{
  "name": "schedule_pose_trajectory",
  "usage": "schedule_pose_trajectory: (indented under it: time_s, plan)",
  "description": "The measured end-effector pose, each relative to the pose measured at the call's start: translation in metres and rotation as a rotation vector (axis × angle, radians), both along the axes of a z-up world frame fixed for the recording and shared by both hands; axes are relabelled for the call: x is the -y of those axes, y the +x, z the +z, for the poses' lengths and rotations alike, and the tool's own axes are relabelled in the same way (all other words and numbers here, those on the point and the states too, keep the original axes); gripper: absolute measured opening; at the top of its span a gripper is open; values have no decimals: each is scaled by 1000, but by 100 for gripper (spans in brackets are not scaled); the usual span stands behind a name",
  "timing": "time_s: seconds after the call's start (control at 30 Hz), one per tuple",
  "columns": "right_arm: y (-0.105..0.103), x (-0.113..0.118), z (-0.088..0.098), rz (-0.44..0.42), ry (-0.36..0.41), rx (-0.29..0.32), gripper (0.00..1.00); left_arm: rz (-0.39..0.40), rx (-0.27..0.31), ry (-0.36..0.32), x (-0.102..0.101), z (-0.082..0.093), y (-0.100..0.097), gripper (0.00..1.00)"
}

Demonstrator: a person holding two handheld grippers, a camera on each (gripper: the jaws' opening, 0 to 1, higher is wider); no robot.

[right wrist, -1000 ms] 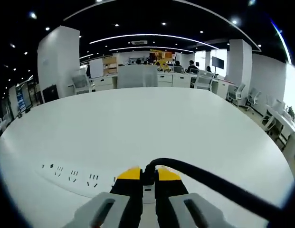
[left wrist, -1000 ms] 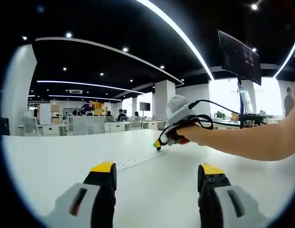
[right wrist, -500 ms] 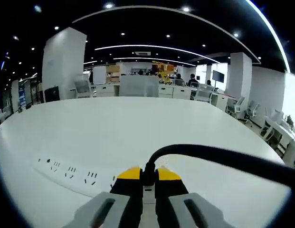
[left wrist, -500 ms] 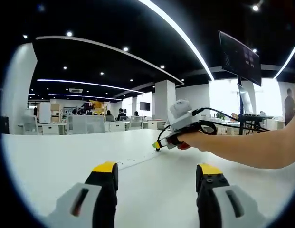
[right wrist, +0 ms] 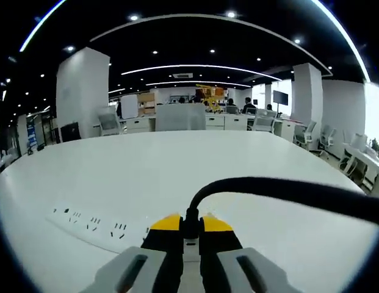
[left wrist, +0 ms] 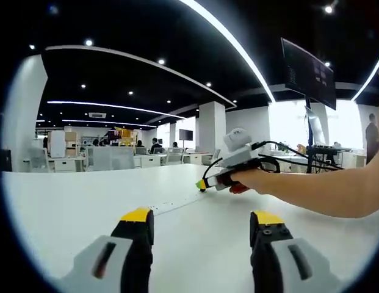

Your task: Find the data cable on the table. Grasp the USB connector end of the cable and insert it into the USB port on the table

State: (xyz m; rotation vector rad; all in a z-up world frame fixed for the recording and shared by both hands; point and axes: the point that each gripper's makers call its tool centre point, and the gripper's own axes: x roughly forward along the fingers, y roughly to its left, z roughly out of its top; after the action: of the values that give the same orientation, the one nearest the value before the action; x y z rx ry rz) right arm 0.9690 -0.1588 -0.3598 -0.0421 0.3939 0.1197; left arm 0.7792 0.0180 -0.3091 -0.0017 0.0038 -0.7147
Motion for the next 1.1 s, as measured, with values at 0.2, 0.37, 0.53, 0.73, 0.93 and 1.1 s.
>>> schedule_pose_trajectory:
  time_s: [0.2, 0.37, 0.53, 0.73, 0.93, 1.1]
  plan:
    - [2, 2, -1, 0, 18, 37, 10, 2, -7, 4, 0, -2, 0, 62]
    - [2, 1, -1, 8, 15, 43, 10, 2, -6, 5, 0, -2, 0, 61]
    - [4, 3, -1, 10, 38, 68, 11, -7, -11, -8, 0, -2, -2, 61]
    - [10, 4, -2, 10, 39, 100, 11, -3, -27, -17, 1, -6, 0, 63]
    - [10, 6, -2, -1, 53, 118, 11, 0, -33, -26, 4, -10, -1, 65]
    - [10, 6, -2, 1, 58, 128, 12, 6, -35, -24, 4, -10, 0, 65]
